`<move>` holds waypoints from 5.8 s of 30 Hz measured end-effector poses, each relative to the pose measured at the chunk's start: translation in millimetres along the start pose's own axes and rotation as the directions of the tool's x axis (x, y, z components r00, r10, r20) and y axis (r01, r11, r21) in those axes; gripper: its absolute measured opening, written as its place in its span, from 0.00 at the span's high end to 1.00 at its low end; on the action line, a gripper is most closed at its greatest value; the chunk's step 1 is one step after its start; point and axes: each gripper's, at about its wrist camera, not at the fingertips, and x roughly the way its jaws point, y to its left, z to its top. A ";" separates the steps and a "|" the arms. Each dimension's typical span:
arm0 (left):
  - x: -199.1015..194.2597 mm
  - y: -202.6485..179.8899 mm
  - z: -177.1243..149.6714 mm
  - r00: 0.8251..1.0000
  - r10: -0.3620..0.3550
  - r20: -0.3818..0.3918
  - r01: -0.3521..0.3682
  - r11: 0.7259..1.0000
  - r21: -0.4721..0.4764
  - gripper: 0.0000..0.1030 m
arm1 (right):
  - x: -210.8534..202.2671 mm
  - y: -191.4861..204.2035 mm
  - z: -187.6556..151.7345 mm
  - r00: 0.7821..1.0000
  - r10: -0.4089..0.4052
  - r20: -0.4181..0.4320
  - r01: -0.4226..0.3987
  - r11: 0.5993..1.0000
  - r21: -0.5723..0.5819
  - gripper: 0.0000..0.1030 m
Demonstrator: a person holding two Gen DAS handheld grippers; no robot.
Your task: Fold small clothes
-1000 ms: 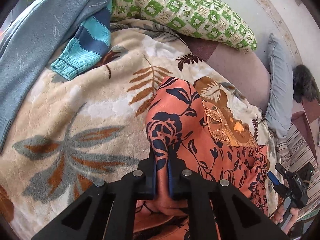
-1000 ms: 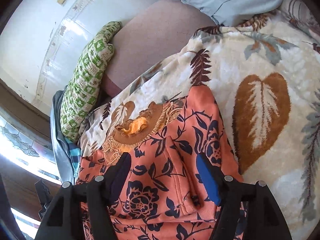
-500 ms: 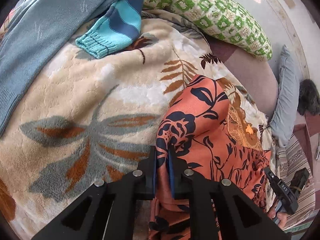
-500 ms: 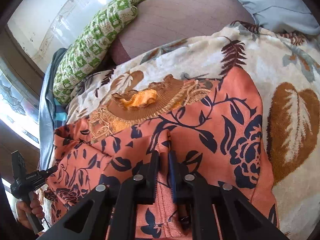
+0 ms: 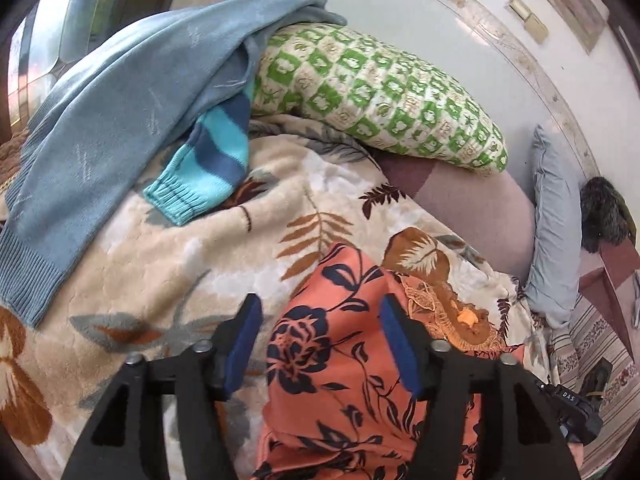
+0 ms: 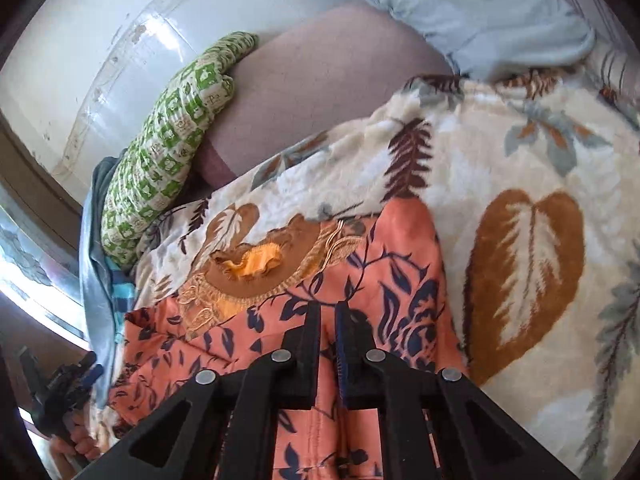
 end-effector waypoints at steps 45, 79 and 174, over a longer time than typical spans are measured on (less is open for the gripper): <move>6.5 -34.7 2.5 0.995 0.049 -0.088 -0.038 0.992 0.122 0.51 | -27.6 34.5 -12.5 0.997 0.044 0.068 -0.031 0.983 -0.180 0.90; 43.7 -55.3 -39.2 0.942 0.001 -0.335 0.084 0.967 0.240 0.48 | 28.1 72.2 -61.6 0.980 0.012 -0.197 -0.078 0.941 -0.330 0.83; -215.7 28.4 -190.3 0.944 0.307 -0.119 -0.280 0.938 0.202 0.22 | -236.9 -135.1 -170.2 0.988 0.082 -0.130 -0.074 0.995 0.063 0.29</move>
